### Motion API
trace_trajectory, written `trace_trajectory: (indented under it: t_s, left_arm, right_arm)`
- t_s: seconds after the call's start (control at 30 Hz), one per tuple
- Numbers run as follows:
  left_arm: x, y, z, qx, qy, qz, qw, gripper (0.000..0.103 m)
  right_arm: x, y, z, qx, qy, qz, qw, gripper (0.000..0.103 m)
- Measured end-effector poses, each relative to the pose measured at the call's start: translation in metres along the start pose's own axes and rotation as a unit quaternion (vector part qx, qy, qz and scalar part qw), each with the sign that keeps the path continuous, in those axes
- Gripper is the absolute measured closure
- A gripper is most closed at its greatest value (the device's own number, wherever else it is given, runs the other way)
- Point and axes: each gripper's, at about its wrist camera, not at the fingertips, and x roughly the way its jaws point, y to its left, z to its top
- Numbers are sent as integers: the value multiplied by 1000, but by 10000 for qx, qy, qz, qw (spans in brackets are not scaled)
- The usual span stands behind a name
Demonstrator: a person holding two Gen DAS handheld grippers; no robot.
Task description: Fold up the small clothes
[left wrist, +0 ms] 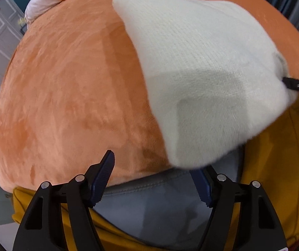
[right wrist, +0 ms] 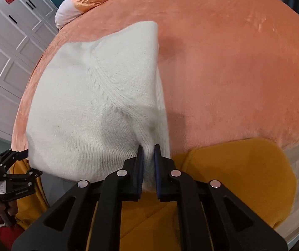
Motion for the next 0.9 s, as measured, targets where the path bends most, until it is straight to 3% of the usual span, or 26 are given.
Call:
trace_trajectory:
  t_s: [0.13, 0.27, 0.4, 0.57, 0.7, 0.83, 0.9]
  left_arm:
    - [-30, 3, -6, 90, -256, 91, 9996, 35]
    - [-62, 0, -5, -16, -706, 42, 9975, 35]
    - [-71, -5, 10, -203, -891, -91, 9958, 35]
    - [-73, -5, 26, -324, -1039, -44, 9941, 35]
    - [-69, -7, 33, -329, -1026, -15, 9942, 35]
    - [-62, -9, 38, -314, -976, 9, 9947, 35]
    - [-57, -11, 43, -332, -930, -5, 9951, 35]
  right_arm:
    - [-13, 1, 1, 13, 39, 11, 10000, 87]
    - [-51, 5, 8, 116, -416, 0, 9991, 86]
    - [-73, 42, 19, -322, -713, 330, 9964, 86]
    - [-25, 105, 7, -1017, -108, 664, 9925, 86]
    - [37, 122, -20, -1238, 560, 457, 9897, 86]
    - [35, 116, -17, -1067, 669, 628, 9900, 87]
    - [17, 105, -3, -918, 514, 720, 9918, 89]
